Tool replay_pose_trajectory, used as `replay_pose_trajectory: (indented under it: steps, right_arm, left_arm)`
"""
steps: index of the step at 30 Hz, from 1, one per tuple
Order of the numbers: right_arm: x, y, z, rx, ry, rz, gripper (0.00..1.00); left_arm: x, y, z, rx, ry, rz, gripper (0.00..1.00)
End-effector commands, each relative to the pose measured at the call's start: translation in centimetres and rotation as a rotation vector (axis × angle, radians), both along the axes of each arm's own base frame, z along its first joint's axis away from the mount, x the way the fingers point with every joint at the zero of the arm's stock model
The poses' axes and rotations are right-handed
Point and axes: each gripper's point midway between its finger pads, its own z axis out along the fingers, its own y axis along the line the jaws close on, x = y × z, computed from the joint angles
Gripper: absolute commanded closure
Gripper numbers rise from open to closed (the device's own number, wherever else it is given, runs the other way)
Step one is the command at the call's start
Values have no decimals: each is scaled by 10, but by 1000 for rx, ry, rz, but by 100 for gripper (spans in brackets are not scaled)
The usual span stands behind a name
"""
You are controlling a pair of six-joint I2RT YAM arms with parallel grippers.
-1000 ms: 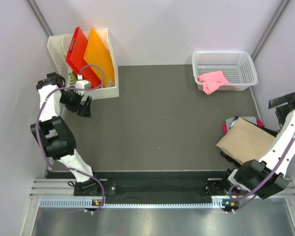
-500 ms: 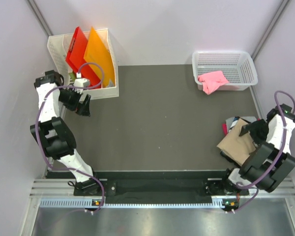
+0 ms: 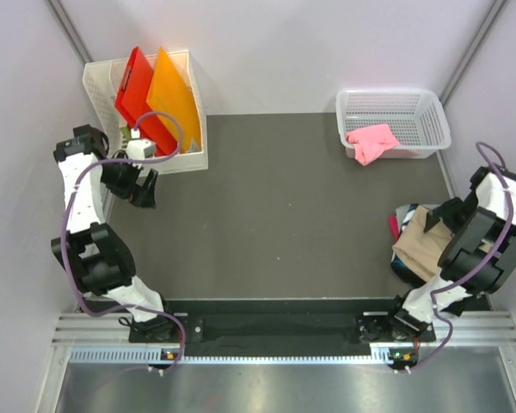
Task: Fold and stack the t-shirts
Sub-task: Put the neatly folded tshirt into the corner of the board with the right arm
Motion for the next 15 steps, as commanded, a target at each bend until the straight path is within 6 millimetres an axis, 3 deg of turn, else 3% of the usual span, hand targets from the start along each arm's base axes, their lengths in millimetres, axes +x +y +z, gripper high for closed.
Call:
replay_pose_trajectory:
  steps: [1, 2, 6, 10, 11, 15]
  right_arm:
    - [67, -16, 44, -139, -206, 133, 0]
    - [78, -8, 63, -120, -254, 153, 0]
    - [103, 34, 106, -56, -386, 230, 0]
    - [116, 69, 154, -63, -534, 329, 0]
    - [121, 86, 163, -42, -575, 384, 0]
    - [132, 124, 179, 24, -682, 519, 0]
  left_arm:
    - [-13, -2, 11, 12, -22, 10, 1]
    - [-13, -2, 13, 11, -24, 11, 1]
    - [-15, -1, 20, 22, -28, 13, 1]
    - [-14, 2, 29, 43, -44, 15, 1]
    - [-15, 2, 31, 47, -47, 16, 1]
    - [-19, 3, 36, 68, -58, 10, 1]
